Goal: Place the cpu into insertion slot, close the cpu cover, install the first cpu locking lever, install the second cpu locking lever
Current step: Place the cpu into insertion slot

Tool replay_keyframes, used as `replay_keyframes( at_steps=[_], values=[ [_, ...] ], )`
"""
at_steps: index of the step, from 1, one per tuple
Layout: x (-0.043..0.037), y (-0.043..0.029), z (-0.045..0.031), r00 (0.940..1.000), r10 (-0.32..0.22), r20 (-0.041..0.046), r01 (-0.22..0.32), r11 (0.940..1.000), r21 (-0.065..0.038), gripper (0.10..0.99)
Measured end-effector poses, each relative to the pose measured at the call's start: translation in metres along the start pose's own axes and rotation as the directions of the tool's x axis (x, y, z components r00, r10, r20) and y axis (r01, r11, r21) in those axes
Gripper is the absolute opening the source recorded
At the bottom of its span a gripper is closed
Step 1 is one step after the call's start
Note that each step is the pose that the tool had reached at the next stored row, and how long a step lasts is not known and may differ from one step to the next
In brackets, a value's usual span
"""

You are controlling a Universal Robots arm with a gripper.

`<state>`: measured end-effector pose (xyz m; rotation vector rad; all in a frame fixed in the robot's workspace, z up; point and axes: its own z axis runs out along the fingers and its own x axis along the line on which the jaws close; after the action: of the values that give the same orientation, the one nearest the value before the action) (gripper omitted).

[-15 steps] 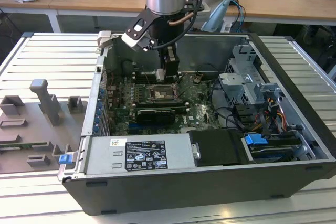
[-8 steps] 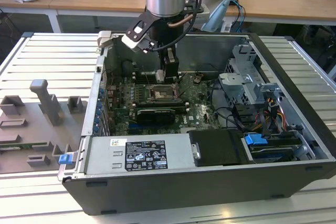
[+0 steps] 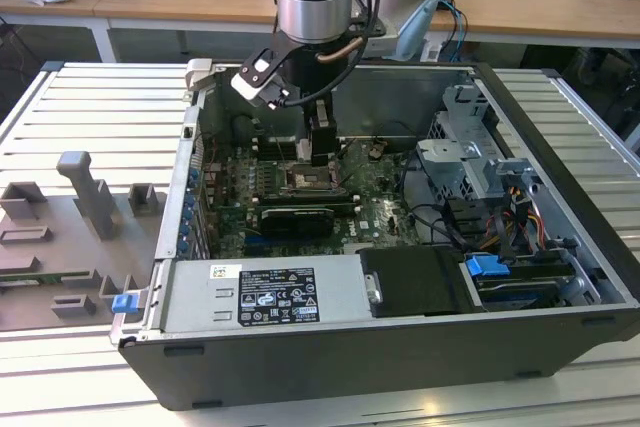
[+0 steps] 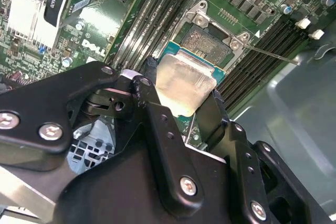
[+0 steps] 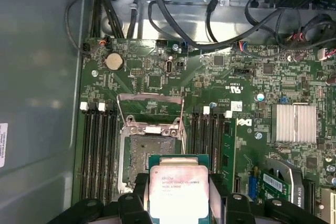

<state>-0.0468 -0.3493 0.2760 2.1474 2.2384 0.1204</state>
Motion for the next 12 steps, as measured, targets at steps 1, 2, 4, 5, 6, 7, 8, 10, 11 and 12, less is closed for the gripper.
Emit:
replay_keyframes(
  at_steps=[1, 2, 4, 5, 6, 7, 8, 10, 11, 12],
  values=[
    [0.0000, -0.0003, 0.0018, 1.0000, 0.000, -0.0001, 0.000, 1.0000, 0.000, 0.541],
    [-0.0001, -0.0004, 0.0037, 1.0000, 0.000, 0.0000, 0.000, 1.0000, 0.000, 0.541],
    [-0.0002, -0.0007, 0.0067, 1.0000, 0.000, 0.0001, 0.000, 1.0000, 0.000, 0.541],
    [-0.0002, -0.0008, 0.0086, 1.0000, 0.000, 0.0001, 0.000, 1.0000, 0.000, 0.541],
    [-0.0002, -0.0010, 0.0102, 1.0000, 0.000, 0.0000, 0.000, 1.0000, 0.000, 0.541],
    [-0.0002, -0.0011, 0.0118, 1.0000, 0.000, 0.0001, 0.000, 1.0000, 0.000, 0.541],
    [-0.0003, -0.0012, 0.0134, 1.0000, 0.000, 0.0000, 0.000, 1.0000, 0.000, 0.541],
    [-0.0003, -0.0015, 0.0172, 1.0000, 0.000, 0.0000, 0.000, 1.0000, 0.001, 0.541],
    [-0.0001, -0.0020, 0.0220, 1.0000, 0.000, -0.0001, 0.000, 1.0000, 0.000, 0.541],
    [-0.0001, -0.0023, 0.0256, 1.0000, 0.007, 0.0006, -0.007, 1.0000, 0.000, 0.541]
  ],
)
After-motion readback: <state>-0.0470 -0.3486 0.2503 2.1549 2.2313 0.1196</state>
